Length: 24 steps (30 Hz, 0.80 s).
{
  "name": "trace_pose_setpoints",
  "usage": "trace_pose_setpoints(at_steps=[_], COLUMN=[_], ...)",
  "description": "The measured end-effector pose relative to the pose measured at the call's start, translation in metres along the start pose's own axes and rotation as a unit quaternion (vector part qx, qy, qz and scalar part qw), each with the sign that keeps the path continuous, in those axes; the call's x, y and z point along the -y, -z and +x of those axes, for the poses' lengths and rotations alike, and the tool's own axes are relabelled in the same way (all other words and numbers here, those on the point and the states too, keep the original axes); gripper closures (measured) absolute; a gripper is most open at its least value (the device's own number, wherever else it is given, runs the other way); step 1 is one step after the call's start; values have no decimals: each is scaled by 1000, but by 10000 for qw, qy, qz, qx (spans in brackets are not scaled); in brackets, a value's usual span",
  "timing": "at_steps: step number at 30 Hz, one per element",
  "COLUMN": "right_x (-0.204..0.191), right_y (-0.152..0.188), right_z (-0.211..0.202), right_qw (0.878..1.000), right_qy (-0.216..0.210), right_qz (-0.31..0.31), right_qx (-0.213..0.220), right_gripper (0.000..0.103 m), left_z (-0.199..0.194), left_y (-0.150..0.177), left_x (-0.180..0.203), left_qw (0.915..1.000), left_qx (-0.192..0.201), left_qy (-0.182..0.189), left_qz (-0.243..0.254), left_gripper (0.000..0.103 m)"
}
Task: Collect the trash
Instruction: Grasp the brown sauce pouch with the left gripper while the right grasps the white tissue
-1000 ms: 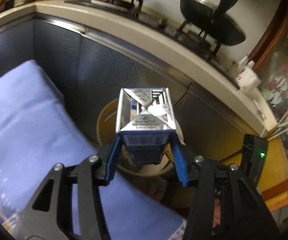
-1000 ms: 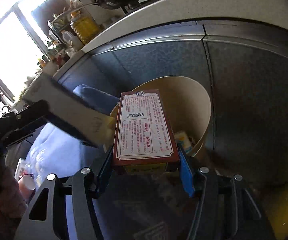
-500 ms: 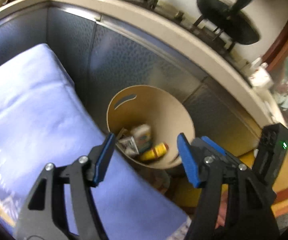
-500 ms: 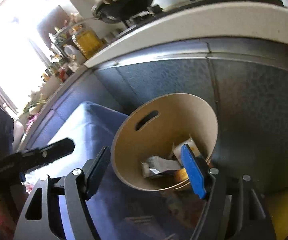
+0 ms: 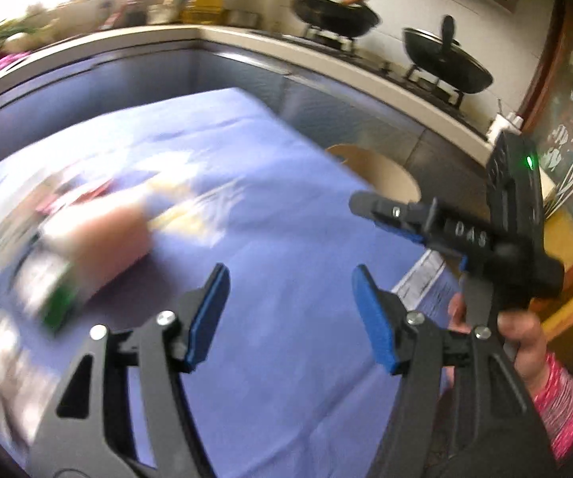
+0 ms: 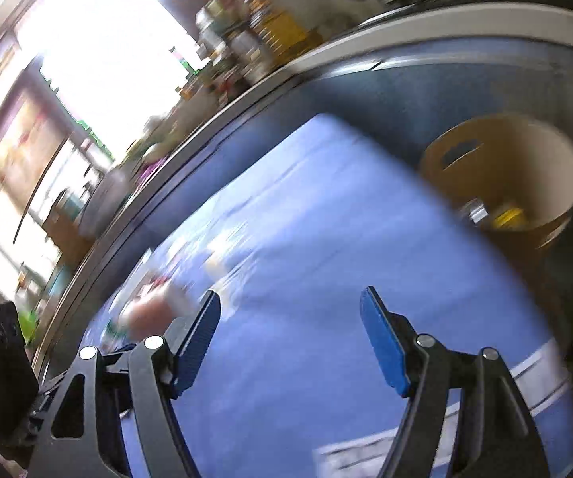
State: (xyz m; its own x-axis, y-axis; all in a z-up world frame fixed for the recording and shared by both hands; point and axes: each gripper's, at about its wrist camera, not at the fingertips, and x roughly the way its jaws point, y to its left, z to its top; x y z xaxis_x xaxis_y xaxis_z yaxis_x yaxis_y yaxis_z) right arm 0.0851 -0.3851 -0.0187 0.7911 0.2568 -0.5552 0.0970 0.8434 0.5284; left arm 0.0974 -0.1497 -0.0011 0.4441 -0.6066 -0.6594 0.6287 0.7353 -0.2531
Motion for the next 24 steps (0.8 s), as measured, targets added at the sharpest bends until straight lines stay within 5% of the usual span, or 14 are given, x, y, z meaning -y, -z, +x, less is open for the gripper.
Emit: trace_pose_setpoints(at_steps=[6,9,11,14,20,22,24], right_x=[-89,-130,-153,-189,-219,-224,-230], right_y=[58,83,94,105,116,119,127], right_z=[54,81,97,117,141,144,145], right_qw=[9883,9756,9679,9567,9485,9460,9389], right_qy=[-556,-742,-862,-971,-675,-687,-806], right_qz=[-983,-1443,-1663,-2076,-2558,-2644,-2761], right_qx=[-1027,-1478,-1675,-1794,-1741,-1745,-1891], right_gripper=[46,49,49,49,49,61,92], left_z=[-75,-105,-115,-123,-114,-106,-97], left_y=[74,104,113,115,97,88,78], left_x=[-79,-125,-144,-180,-253,-265,-264], left_qw=[9923,9700,9591,9506,9276,9265,9295], left_qx=[183,368,451,404,173,156,84], left_qy=[-976,-2071,-2369,-2349,-1715,-1515,-1509], left_qz=[-745,-1219,-1484,-1988,-3315,-3441,-3364], left_gripper=[41,34,31,23,21,13,12])
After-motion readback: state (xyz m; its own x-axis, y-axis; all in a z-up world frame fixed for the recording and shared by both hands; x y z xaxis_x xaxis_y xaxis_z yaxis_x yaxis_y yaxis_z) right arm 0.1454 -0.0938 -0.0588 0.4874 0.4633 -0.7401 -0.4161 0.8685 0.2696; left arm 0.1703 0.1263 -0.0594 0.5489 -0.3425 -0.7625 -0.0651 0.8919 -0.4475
